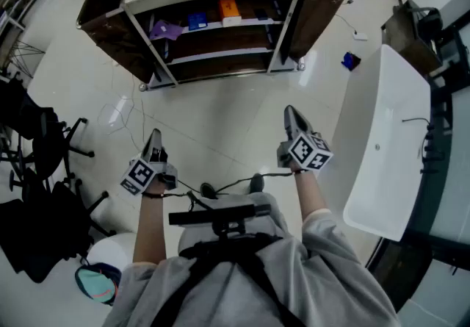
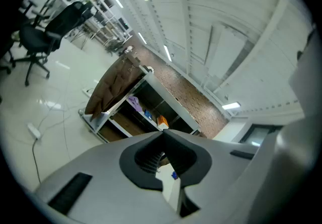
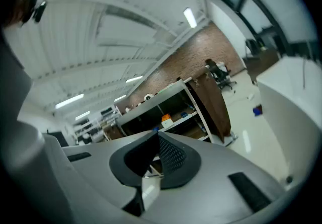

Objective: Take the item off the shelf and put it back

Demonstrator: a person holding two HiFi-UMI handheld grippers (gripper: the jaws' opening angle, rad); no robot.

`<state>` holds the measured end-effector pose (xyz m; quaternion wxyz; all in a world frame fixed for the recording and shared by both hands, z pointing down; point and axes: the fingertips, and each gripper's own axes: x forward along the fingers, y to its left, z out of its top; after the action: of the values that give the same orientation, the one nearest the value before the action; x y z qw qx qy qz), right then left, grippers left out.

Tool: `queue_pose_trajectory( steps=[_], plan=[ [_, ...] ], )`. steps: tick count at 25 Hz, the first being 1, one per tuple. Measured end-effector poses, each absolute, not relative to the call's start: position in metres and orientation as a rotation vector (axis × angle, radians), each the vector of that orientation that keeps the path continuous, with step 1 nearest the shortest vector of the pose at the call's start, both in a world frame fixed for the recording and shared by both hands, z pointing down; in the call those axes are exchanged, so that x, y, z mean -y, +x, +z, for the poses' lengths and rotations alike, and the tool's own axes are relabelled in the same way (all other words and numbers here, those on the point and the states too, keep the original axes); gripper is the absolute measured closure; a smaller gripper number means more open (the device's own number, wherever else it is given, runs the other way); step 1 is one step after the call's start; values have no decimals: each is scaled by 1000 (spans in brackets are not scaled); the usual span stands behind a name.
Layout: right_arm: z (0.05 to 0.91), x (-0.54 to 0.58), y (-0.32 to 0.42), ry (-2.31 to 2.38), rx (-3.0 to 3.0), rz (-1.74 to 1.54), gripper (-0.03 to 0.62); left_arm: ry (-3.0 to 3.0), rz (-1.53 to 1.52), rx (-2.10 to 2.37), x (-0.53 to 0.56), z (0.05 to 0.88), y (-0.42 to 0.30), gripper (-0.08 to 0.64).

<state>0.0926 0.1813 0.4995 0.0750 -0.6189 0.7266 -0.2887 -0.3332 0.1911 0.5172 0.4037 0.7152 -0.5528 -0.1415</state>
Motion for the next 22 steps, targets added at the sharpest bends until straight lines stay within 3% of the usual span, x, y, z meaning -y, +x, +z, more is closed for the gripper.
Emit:
queue_pose_trajectory(
  steps=[4,8,22],
  plan=[
    [499,-184,61,-2075,-2534,-516,583,2071,-33,1553,-189,508,-319,552],
    [503,-184,46,-2129,-2654,-409,583,2279,286,1633,-183,500,-291,552],
    [510,-169,63,-2000,-2721,-493,583,2279,299,1606,-169,499,-241,552]
  ],
)
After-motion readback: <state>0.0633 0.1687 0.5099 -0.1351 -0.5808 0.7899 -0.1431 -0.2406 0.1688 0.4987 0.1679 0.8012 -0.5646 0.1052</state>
